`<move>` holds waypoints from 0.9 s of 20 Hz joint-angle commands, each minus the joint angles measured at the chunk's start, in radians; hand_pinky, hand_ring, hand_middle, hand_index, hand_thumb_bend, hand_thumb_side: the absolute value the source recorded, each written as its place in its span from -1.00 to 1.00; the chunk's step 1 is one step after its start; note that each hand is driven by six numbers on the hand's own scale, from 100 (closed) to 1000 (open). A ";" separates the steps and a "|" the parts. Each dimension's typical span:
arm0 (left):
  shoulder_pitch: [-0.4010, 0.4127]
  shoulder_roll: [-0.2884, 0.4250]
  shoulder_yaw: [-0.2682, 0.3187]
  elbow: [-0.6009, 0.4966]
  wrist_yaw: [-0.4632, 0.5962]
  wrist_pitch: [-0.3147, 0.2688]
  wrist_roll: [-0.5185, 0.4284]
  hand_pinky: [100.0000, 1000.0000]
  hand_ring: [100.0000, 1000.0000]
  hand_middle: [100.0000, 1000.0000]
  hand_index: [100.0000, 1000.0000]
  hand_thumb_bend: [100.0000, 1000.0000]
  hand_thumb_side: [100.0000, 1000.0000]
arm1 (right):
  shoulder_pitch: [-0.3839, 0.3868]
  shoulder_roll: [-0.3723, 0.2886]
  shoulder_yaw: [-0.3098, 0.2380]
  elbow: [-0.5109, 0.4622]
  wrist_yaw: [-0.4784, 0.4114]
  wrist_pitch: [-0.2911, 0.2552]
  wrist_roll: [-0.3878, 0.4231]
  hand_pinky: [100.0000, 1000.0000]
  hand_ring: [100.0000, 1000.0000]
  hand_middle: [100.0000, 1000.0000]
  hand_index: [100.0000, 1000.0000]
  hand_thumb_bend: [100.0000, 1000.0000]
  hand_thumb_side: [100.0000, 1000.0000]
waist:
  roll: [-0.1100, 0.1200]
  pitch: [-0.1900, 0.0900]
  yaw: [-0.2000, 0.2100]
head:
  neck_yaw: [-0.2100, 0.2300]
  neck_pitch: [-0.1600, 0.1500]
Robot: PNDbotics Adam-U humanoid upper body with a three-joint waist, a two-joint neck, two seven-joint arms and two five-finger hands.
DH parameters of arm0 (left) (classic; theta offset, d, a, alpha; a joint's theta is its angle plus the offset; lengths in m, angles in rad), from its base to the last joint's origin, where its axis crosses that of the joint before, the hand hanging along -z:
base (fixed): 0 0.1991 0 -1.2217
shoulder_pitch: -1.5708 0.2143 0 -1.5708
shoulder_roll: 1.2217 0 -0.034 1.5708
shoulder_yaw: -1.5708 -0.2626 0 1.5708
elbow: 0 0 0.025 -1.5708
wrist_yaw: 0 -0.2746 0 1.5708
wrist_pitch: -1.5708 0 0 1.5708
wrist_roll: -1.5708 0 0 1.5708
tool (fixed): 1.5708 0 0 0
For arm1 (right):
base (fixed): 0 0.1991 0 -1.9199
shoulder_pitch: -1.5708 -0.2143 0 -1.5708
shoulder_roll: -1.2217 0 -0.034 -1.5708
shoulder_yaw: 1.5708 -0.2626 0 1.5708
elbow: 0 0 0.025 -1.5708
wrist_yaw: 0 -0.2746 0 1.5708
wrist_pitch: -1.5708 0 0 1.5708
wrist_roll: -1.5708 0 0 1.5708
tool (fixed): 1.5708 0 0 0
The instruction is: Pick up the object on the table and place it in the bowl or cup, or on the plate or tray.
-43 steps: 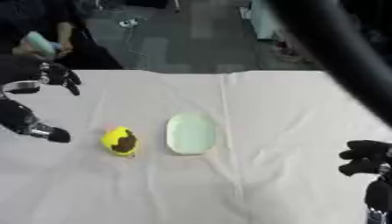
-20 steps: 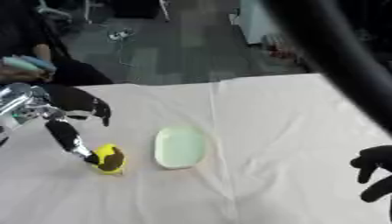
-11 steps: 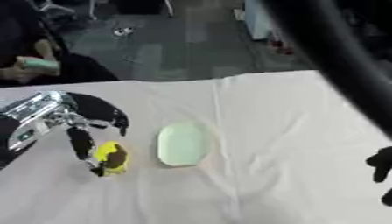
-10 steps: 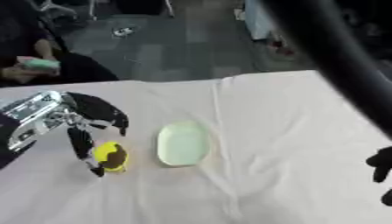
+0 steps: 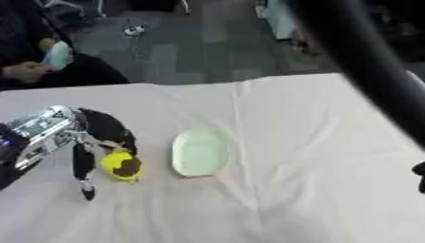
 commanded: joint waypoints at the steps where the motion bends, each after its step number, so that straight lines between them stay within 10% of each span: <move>1: -0.006 0.018 0.007 -0.023 -0.085 -0.012 0.067 -0.24 -0.13 0.15 0.86 0.40 -0.18 | -0.007 -0.017 -0.009 -0.014 0.002 0.006 0.001 -0.66 -0.10 0.09 -0.47 -0.67 1.00 | -0.002 -0.006 0.000 | 0.019 0.000; 3: -0.002 0.017 0.012 -0.023 -0.126 -0.012 0.130 -0.63 -0.41 -0.01 0.79 0.30 -0.19 | -0.007 -0.017 -0.010 -0.014 0.006 0.006 -0.001 -0.65 -0.10 0.09 -0.47 -0.67 1.00 | -0.002 -0.006 -0.001 | 0.020 -0.002; 7: 0.004 0.013 0.014 0.002 -0.179 -0.011 0.213 -0.78 -0.46 -0.05 0.72 0.22 -0.18 | -0.008 -0.018 -0.010 -0.014 0.010 0.003 -0.004 -0.65 -0.10 0.09 -0.47 -0.67 1.00 | -0.002 -0.006 -0.003 | 0.024 -0.007; 8: 0.005 0.011 0.014 0.009 -0.187 -0.012 0.227 -0.54 -0.17 0.09 0.74 0.26 -0.18 | -0.008 -0.018 -0.010 -0.014 0.010 0.003 -0.005 -0.65 -0.10 0.09 -0.47 -0.67 1.00 | -0.002 -0.006 -0.003 | 0.025 -0.008; 9: 0.007 0.010 0.014 0.015 -0.195 -0.013 0.237 -0.78 -0.44 -0.05 0.72 0.23 -0.18 | -0.009 -0.018 -0.010 -0.014 0.011 0.002 -0.005 -0.65 -0.10 0.09 -0.47 -0.67 1.00 | -0.002 -0.006 -0.003 | 0.025 -0.009; 10: 0.010 0.008 0.014 0.021 -0.201 -0.013 0.244 -0.22 0.09 0.20 0.74 0.25 -0.18 | -0.009 -0.018 -0.010 -0.014 0.011 0.002 -0.006 -0.65 -0.10 0.08 -0.47 -0.67 1.00 | -0.002 -0.006 -0.004 | 0.026 -0.009; 17: 0.034 -0.024 0.027 0.078 -0.234 0.004 0.288 0.30 0.63 0.61 0.74 0.24 -0.19 | -0.013 -0.013 -0.011 -0.014 0.011 -0.004 -0.008 -0.67 -0.10 0.08 -0.48 -0.67 1.00 | -0.006 0.000 -0.009 | 0.032 -0.017; 18: 0.036 -0.029 0.029 0.085 -0.232 0.005 0.304 -0.23 0.16 0.23 0.49 -0.55 0.07 | -0.013 -0.012 -0.011 -0.014 0.011 -0.005 -0.008 -0.70 -0.11 0.07 -0.47 -0.67 1.00 | -0.007 0.001 -0.009 | 0.033 -0.018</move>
